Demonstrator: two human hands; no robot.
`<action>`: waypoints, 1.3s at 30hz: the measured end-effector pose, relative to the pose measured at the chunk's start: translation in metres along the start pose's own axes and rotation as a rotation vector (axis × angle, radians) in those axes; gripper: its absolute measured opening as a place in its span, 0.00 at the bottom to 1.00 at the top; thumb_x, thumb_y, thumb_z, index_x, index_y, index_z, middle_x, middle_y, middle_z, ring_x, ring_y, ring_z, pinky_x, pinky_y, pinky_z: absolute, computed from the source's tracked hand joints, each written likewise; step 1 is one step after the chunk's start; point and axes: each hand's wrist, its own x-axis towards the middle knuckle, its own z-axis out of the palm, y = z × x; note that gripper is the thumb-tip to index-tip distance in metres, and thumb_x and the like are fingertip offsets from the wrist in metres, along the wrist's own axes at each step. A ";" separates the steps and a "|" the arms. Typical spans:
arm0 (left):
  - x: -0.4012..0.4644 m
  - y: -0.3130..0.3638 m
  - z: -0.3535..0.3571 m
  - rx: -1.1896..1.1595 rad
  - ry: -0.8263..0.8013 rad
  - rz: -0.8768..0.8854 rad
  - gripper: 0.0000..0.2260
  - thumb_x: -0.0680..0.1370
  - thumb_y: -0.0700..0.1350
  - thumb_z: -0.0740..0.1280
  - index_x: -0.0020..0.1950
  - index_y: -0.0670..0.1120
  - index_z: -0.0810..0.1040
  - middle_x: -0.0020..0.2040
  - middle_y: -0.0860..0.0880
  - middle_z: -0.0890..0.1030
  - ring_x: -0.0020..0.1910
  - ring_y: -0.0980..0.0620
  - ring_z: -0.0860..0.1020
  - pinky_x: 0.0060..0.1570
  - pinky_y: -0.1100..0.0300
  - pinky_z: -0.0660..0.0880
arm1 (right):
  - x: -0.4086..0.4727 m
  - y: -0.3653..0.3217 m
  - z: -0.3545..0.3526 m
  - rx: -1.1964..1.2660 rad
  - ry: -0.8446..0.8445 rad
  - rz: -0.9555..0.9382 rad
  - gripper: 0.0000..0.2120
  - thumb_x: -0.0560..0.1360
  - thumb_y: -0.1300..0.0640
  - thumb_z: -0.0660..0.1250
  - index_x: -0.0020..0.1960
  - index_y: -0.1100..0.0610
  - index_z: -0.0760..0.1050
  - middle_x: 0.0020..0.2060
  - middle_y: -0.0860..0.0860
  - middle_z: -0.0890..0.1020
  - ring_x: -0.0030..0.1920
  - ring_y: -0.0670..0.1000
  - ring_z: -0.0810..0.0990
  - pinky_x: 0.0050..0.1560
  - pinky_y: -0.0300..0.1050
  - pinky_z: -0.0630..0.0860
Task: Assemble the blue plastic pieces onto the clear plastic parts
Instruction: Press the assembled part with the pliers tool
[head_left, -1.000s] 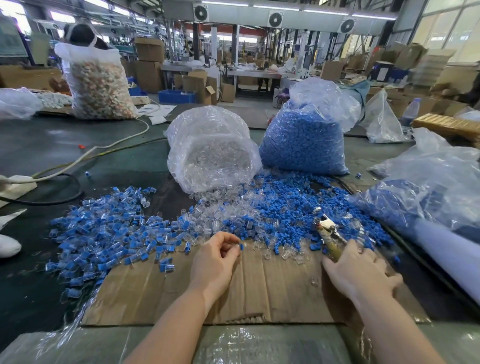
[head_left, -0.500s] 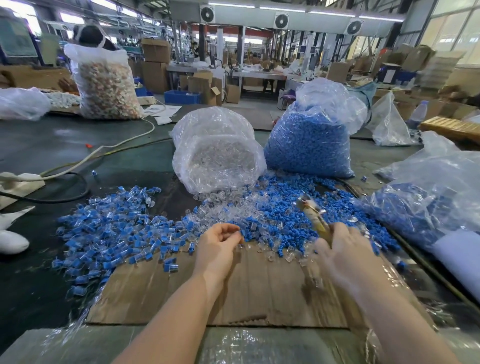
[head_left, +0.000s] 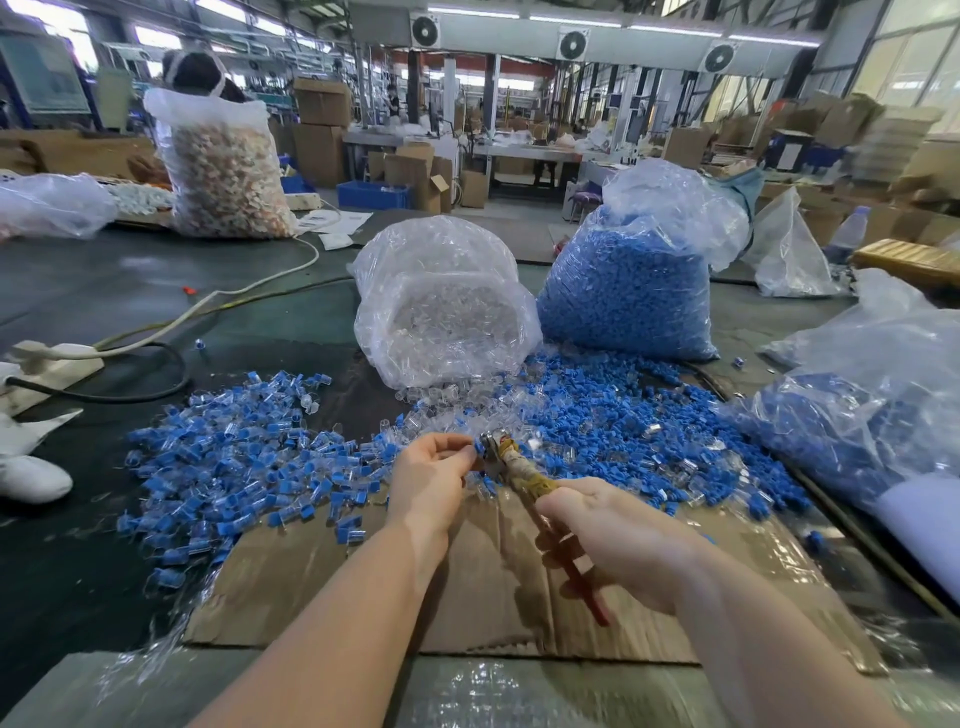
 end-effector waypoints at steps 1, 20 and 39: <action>0.000 0.000 0.000 0.006 0.006 -0.005 0.05 0.76 0.37 0.65 0.45 0.46 0.78 0.41 0.45 0.81 0.34 0.53 0.75 0.36 0.58 0.72 | 0.000 0.000 0.000 0.003 -0.009 -0.003 0.08 0.78 0.57 0.55 0.40 0.55 0.67 0.38 0.53 0.71 0.41 0.53 0.74 0.38 0.46 0.74; -0.006 0.011 -0.001 0.107 0.092 -0.009 0.04 0.77 0.39 0.64 0.44 0.47 0.76 0.44 0.45 0.81 0.45 0.47 0.79 0.51 0.49 0.76 | 0.001 -0.003 0.002 -0.067 -0.055 -0.044 0.06 0.78 0.57 0.55 0.45 0.54 0.69 0.44 0.54 0.73 0.45 0.53 0.75 0.46 0.49 0.68; -0.009 0.007 0.005 0.056 0.104 0.009 0.04 0.77 0.37 0.64 0.45 0.44 0.75 0.43 0.44 0.80 0.42 0.49 0.78 0.43 0.54 0.77 | 0.000 -0.003 0.009 -0.339 0.036 -0.164 0.10 0.74 0.64 0.58 0.35 0.54 0.68 0.28 0.51 0.71 0.33 0.53 0.71 0.35 0.48 0.70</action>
